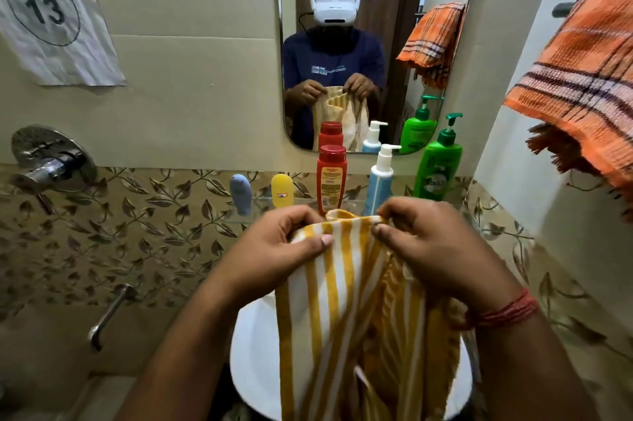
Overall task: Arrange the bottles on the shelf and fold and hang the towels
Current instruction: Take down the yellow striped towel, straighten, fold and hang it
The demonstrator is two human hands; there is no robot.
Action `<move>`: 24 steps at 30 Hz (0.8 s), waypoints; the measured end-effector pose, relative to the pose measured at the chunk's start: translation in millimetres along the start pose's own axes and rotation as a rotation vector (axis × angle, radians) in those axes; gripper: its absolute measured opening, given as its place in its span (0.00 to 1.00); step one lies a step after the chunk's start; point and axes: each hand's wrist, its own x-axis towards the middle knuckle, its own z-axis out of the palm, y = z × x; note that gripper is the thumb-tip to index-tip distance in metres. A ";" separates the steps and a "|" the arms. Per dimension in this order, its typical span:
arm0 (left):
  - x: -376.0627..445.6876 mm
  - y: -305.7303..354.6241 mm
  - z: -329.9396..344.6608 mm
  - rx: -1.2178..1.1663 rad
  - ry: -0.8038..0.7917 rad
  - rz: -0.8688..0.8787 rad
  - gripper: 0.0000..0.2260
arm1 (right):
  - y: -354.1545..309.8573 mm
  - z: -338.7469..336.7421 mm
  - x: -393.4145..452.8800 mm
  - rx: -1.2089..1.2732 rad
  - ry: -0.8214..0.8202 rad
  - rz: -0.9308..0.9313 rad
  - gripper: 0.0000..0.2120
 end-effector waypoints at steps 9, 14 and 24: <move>-5.1 0.4 10.7 -0.266 0.292 -0.046 0.07 | -15.1 -1.0 -7.3 0.358 0.044 0.141 0.06; -6.6 13.2 19.0 -0.353 0.266 0.020 0.07 | -26.9 -6.0 -15.5 0.917 -0.057 0.190 0.08; -17.1 26.3 44.0 -0.213 -0.220 0.065 0.15 | -50.4 2.3 -14.1 0.877 0.397 0.084 0.04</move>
